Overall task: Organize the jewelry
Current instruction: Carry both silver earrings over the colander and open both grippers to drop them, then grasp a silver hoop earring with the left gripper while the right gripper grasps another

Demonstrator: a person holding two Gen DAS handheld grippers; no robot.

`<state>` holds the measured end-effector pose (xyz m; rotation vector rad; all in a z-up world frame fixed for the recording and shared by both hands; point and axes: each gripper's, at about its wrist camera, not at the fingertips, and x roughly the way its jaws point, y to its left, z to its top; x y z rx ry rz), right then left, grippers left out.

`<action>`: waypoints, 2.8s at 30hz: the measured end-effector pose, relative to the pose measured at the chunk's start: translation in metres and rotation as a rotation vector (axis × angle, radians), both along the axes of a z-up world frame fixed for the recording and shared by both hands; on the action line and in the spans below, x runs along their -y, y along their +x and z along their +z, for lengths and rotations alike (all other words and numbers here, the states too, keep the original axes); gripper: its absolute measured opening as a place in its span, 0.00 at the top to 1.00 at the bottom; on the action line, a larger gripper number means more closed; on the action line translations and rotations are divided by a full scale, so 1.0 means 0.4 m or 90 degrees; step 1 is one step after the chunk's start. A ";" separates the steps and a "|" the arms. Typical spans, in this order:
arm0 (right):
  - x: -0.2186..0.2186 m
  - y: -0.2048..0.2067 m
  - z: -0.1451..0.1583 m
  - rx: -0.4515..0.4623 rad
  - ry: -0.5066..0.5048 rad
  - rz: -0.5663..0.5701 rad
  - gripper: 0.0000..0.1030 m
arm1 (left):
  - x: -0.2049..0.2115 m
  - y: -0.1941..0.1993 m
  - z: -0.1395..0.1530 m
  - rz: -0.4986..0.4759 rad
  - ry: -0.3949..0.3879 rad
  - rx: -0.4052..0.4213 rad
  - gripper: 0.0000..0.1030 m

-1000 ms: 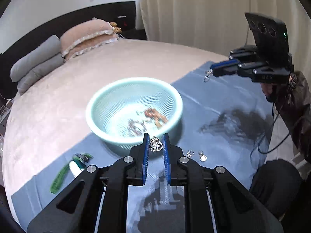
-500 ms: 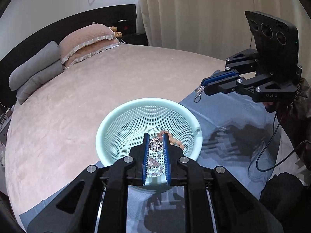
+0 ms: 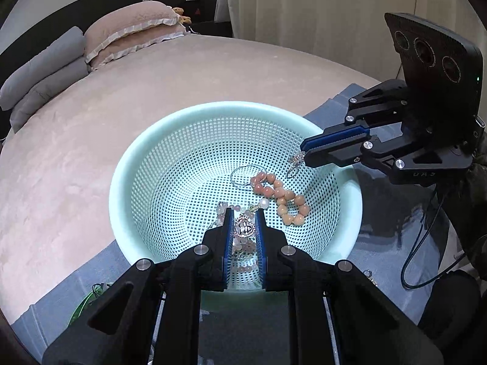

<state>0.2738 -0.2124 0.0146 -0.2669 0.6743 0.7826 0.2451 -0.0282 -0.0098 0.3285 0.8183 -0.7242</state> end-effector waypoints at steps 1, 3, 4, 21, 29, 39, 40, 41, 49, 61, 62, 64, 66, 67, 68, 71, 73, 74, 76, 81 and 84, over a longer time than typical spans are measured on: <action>0.000 -0.002 -0.004 -0.004 0.001 0.000 0.94 | -0.001 0.004 -0.003 0.001 0.000 -0.004 0.86; 0.002 -0.012 -0.009 -0.004 -0.001 -0.001 0.94 | 0.000 0.002 -0.010 -0.002 0.001 -0.008 0.86; 0.002 -0.012 -0.011 -0.006 -0.001 -0.001 0.94 | 0.004 0.003 -0.009 -0.004 0.005 -0.008 0.86; 0.035 -0.023 -0.004 0.001 0.023 -0.025 0.77 | -0.001 -0.005 0.024 0.011 0.010 0.023 0.58; 0.068 -0.090 0.029 0.030 0.056 -0.029 0.21 | -0.007 -0.047 0.071 0.019 0.019 0.064 0.22; 0.080 -0.196 0.029 0.045 0.016 -0.014 0.17 | -0.026 -0.106 0.089 0.029 0.023 0.079 0.06; 0.080 -0.209 0.020 0.040 0.016 -0.008 0.17 | -0.029 -0.113 0.084 0.025 0.020 0.075 0.06; 0.082 -0.217 0.010 0.034 0.016 -0.002 0.17 | -0.033 -0.120 0.079 0.021 0.018 0.072 0.06; 0.069 -0.255 -0.074 -0.013 0.035 0.021 0.18 | -0.038 -0.183 0.021 -0.013 0.014 0.064 0.06; 0.025 -0.279 -0.149 -0.043 0.012 0.050 0.36 | 0.029 -0.214 -0.089 -0.070 -0.001 0.005 0.19; 0.024 -0.279 -0.152 -0.046 0.008 0.047 0.36 | 0.037 -0.216 -0.096 -0.076 0.000 0.002 0.19; 0.019 -0.271 -0.159 -0.054 -0.004 0.037 0.41 | 0.054 -0.218 -0.109 -0.089 0.003 -0.001 0.24; 0.013 -0.268 -0.167 -0.067 -0.014 0.033 0.47 | 0.068 -0.214 -0.119 -0.098 0.011 -0.003 0.32; 0.009 -0.265 -0.171 -0.074 -0.017 0.034 0.48 | 0.074 -0.210 -0.124 -0.102 0.012 -0.011 0.32; 0.005 -0.262 -0.175 -0.079 -0.023 0.033 0.52 | 0.081 -0.206 -0.129 -0.107 0.015 -0.016 0.33; 0.000 -0.263 -0.179 -0.081 -0.024 0.035 0.55 | 0.092 -0.201 -0.138 -0.119 0.027 -0.015 0.35; -0.001 -0.267 -0.180 -0.079 -0.024 0.039 0.59 | 0.093 -0.191 -0.138 -0.120 0.015 -0.026 0.42; -0.002 -0.269 -0.182 -0.073 -0.024 0.042 0.64 | 0.095 -0.184 -0.140 -0.118 0.012 -0.032 0.44; -0.005 -0.272 -0.186 -0.073 -0.028 0.046 0.68 | 0.106 -0.176 -0.146 -0.118 0.015 -0.036 0.56; -0.008 -0.272 -0.190 -0.077 -0.031 0.039 0.86 | 0.119 -0.180 -0.155 -0.125 0.023 -0.038 0.78; -0.009 -0.275 -0.190 -0.076 -0.032 0.034 0.93 | 0.123 -0.183 -0.154 -0.123 0.022 -0.042 0.87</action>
